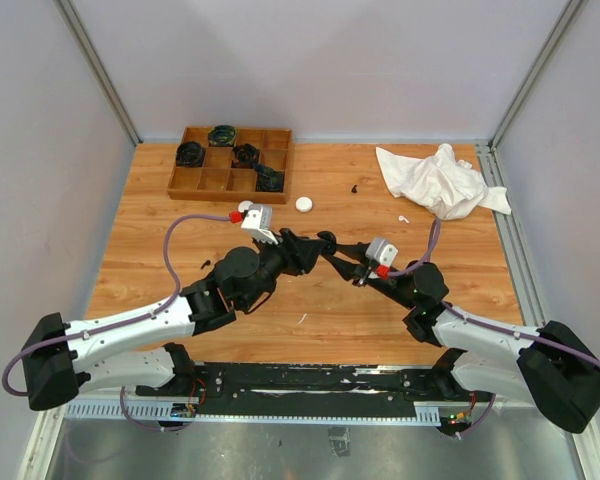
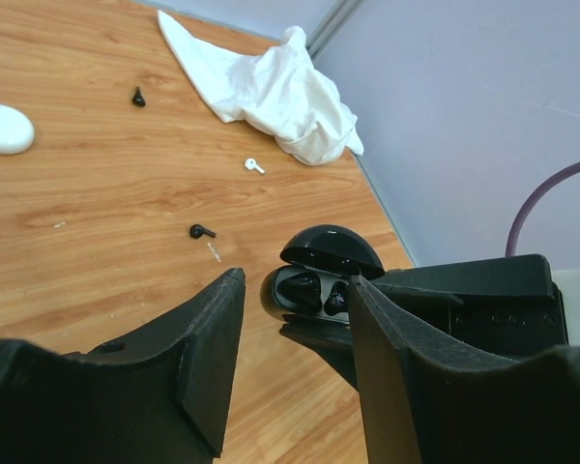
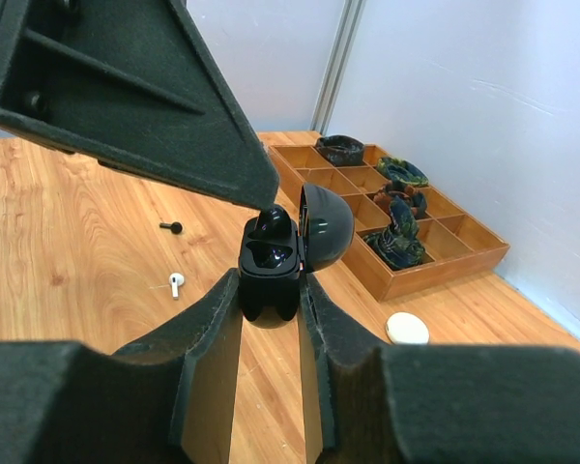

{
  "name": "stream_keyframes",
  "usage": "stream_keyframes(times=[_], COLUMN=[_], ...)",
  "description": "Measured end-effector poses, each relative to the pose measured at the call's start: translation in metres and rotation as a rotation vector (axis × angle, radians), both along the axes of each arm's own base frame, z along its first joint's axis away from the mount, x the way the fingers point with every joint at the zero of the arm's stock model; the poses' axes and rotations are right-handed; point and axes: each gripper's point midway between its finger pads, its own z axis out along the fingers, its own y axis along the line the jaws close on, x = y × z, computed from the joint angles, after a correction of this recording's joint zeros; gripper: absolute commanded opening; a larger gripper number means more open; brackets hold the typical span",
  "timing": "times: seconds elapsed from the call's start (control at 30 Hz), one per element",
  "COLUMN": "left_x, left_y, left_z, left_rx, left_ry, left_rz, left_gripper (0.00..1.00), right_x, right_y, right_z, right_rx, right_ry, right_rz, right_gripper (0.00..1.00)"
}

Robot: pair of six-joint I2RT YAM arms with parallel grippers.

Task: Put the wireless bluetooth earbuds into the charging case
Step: Place the earbud in the charging case, then pick up the earbud from the center of the board.

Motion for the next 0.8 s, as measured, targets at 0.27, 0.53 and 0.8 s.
stream_keyframes(times=[0.27, 0.53, 0.8], left_x=[0.007, 0.041, 0.072], left_y=[0.026, 0.084, 0.155], left_z=[-0.006, -0.048, -0.113], left_rx=[0.099, 0.271, 0.446], left_ry=[0.039, 0.158, 0.378], left_rz=[0.114, 0.307, 0.457], left_gripper=[0.6, 0.6, 0.59], right_x=[0.002, 0.004, 0.002], right_y=[-0.003, -0.009, -0.012], right_z=[-0.006, -0.014, -0.02], right_rx=[-0.012, -0.026, -0.041], right_ry=[0.007, 0.025, 0.028], right_rz=[-0.023, -0.052, -0.058], right_gripper=[0.01, 0.01, 0.01])
